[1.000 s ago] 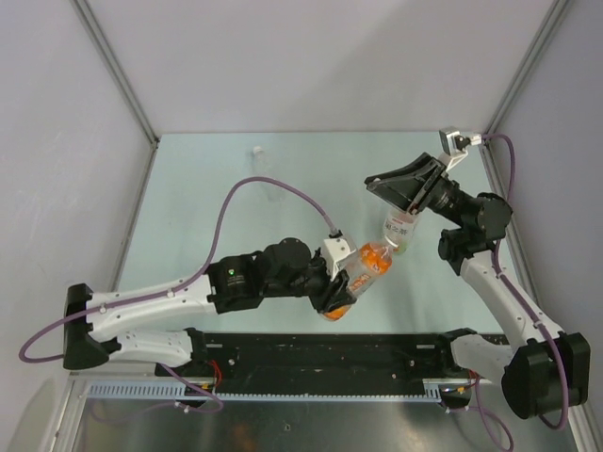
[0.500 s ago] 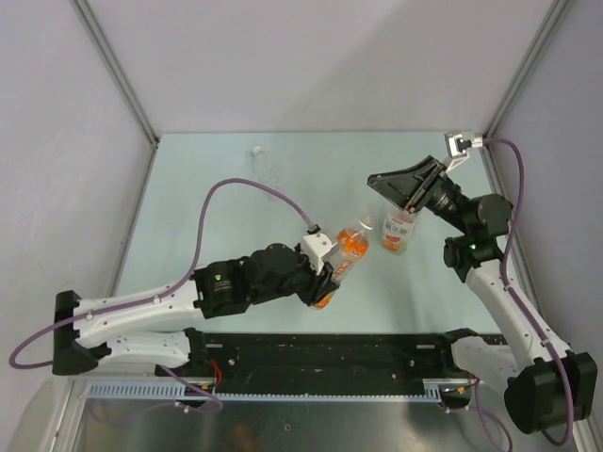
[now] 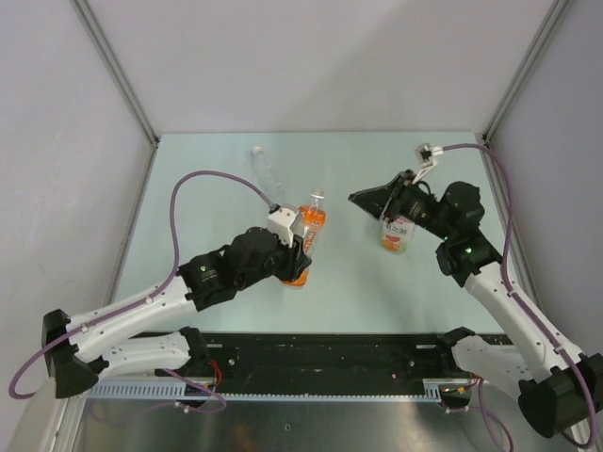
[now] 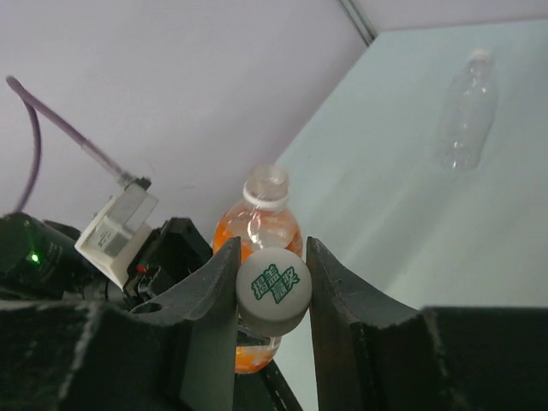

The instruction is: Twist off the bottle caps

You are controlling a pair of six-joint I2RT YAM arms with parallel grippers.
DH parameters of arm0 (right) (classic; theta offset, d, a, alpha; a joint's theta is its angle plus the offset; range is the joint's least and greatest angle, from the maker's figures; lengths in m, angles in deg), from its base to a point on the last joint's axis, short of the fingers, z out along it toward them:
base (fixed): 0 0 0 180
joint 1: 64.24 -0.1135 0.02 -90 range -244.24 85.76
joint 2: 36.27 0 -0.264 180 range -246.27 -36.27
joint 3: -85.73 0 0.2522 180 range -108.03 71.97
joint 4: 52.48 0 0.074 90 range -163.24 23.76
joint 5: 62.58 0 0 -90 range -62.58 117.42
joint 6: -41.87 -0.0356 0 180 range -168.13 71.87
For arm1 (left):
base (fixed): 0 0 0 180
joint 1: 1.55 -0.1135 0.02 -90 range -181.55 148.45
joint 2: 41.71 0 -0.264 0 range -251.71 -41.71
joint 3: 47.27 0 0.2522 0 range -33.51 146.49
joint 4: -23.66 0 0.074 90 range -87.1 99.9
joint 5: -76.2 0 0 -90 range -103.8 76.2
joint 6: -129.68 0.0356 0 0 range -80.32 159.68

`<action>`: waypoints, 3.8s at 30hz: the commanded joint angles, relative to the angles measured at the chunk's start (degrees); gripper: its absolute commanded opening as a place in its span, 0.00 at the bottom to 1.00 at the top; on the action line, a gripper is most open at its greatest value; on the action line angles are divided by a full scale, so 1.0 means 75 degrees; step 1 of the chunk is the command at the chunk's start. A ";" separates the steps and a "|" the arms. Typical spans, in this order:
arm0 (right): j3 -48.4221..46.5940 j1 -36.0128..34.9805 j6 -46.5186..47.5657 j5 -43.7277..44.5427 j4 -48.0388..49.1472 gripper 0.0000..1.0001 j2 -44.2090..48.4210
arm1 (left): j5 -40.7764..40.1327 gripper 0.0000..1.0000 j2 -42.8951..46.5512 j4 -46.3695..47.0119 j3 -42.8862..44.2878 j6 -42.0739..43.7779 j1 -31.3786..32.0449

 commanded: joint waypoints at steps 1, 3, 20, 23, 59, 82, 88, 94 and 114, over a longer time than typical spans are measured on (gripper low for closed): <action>-0.0495 -0.0986 0.1520 0.1463 -0.1376 0.14 -0.0274 | 0.0729 0.00 0.0122 0.0066 -0.0193 -0.0541 -0.0572; -0.0502 -0.1388 0.1801 0.1924 -0.1744 0.14 -0.0519 | 0.0975 0.00 0.0195 0.0077 -0.0307 -0.0655 -0.0824; -0.0508 -0.2797 0.2565 0.4535 -0.2522 0.39 -0.3043 | 0.2177 0.00 0.0929 0.0299 -0.0522 -0.0725 -0.1493; -0.0508 -0.2792 0.2547 0.4581 -0.2519 0.54 -0.3131 | 0.2321 0.00 0.0929 0.0333 -0.0519 -0.0665 -0.1497; -0.0501 -0.0290 0.1202 -0.0978 -0.0810 0.99 -0.0367 | 0.3446 0.00 0.1095 0.0597 -0.0349 -0.0089 -0.1486; -0.0508 -0.0959 -0.0599 -0.1513 0.1653 0.75 -0.1004 | 0.4213 0.00 0.0422 0.1040 0.0154 0.0299 -0.0820; -0.0502 -0.1029 -0.0488 -0.1492 0.1659 0.22 -0.0920 | 0.4140 0.00 0.0433 0.1051 0.0144 0.0310 -0.0815; -0.0508 -0.1176 -0.0085 -0.1421 0.1410 0.00 -0.0856 | 0.3832 0.47 0.0419 0.1040 0.0140 0.0235 -0.0815; -0.0669 -0.1413 0.2616 0.0785 -0.1182 0.00 -0.0217 | 0.2387 1.00 0.1280 0.1041 -0.0135 0.0125 -0.0828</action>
